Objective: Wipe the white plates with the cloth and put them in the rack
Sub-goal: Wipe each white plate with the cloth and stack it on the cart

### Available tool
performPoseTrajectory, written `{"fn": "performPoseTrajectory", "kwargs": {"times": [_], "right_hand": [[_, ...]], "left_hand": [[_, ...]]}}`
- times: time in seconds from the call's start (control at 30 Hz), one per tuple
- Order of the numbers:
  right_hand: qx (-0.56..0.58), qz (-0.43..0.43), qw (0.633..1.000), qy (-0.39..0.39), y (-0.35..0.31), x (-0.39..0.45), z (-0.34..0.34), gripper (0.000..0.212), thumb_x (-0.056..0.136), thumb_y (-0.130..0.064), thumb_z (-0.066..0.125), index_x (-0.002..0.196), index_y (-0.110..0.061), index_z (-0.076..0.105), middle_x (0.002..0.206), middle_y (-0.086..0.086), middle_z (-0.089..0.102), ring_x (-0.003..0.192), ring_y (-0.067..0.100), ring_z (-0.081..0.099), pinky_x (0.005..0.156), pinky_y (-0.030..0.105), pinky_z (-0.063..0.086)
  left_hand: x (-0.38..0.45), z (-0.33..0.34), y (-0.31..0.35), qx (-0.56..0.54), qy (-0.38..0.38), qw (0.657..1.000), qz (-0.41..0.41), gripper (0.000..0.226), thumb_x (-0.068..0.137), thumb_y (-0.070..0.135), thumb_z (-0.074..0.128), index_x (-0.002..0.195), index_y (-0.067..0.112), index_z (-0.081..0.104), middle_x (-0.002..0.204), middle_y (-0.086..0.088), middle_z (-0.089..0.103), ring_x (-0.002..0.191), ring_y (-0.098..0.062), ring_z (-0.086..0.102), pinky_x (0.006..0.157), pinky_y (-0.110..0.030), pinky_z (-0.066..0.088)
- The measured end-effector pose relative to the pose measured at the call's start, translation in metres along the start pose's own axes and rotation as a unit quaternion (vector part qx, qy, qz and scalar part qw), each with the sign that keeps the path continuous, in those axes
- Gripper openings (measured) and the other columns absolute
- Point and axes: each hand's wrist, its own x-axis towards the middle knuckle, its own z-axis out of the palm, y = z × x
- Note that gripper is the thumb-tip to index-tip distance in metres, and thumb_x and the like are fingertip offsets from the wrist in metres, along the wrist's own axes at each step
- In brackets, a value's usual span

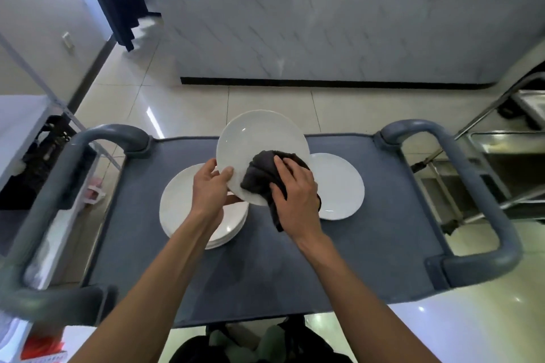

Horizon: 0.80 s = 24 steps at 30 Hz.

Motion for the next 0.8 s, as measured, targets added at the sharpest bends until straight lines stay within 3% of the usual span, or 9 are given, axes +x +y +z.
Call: {"fn": "performPoseTrajectory", "kwargs": {"times": [0.27, 0.43, 0.6, 0.73, 0.8], "right_hand": [[-0.002, 0.028, 0.999, 0.023, 0.062, 0.037, -0.061, 0.055, 0.095, -0.016, 0.067, 0.148, -0.016, 0.05, 0.149, 0.011, 0.048, 0.135, 0.032, 0.043, 0.115, 0.047, 0.037], [-0.043, -0.003, 0.998, 0.035, 0.09, 0.056, -0.087, 0.054, 0.097, -0.018, 0.065, 0.148, -0.012, 0.049, 0.148, 0.013, 0.05, 0.133, 0.034, 0.047, 0.112, 0.046, 0.039], [-0.058, -0.05, 0.995, 0.066, 0.106, 0.067, -0.096, 0.05, 0.096, -0.018, 0.063, 0.144, -0.009, 0.053, 0.142, 0.017, 0.054, 0.126, 0.037, 0.052, 0.106, 0.052, 0.044], [-0.098, -0.085, 0.989, 0.071, 0.117, 0.07, -0.104, 0.049, 0.1, -0.035, 0.045, 0.146, -0.02, 0.051, 0.156, 0.014, 0.04, 0.143, 0.034, 0.037, 0.115, 0.051, 0.025], [-0.092, -0.096, 0.99, 0.055, 0.123, 0.07, -0.107, 0.053, 0.1, -0.04, 0.044, 0.15, -0.023, 0.045, 0.16, 0.013, 0.035, 0.147, 0.036, 0.03, 0.118, 0.053, 0.022]], "left_hand": [[-0.011, 0.069, 0.004, 0.032, -0.05, 0.998, 0.014, 0.025, 0.098, 0.0, 0.054, 0.107, 0.019, 0.066, 0.099, -0.002, 0.073, 0.084, -0.027, 0.071, 0.056, -0.04, 0.06], [-0.018, 0.114, 0.005, 0.076, -0.088, 0.993, 0.028, 0.027, 0.098, 0.001, 0.056, 0.107, 0.022, 0.07, 0.097, -0.004, 0.075, 0.081, -0.027, 0.073, 0.059, -0.045, 0.061], [-0.032, 0.151, 0.001, 0.115, -0.13, 0.983, 0.052, 0.034, 0.098, -0.001, 0.054, 0.095, 0.026, 0.074, 0.084, 0.002, 0.077, 0.073, -0.019, 0.074, 0.056, -0.039, 0.059], [-0.038, 0.165, -0.002, 0.11, -0.131, 0.984, 0.049, 0.035, 0.096, -0.004, 0.054, 0.094, 0.024, 0.076, 0.084, -0.003, 0.077, 0.071, -0.024, 0.072, 0.056, -0.04, 0.059], [-0.039, 0.169, -0.003, 0.101, -0.128, 0.985, 0.052, 0.035, 0.095, -0.004, 0.054, 0.096, 0.022, 0.077, 0.086, -0.007, 0.077, 0.071, -0.025, 0.072, 0.056, -0.04, 0.059]]}}
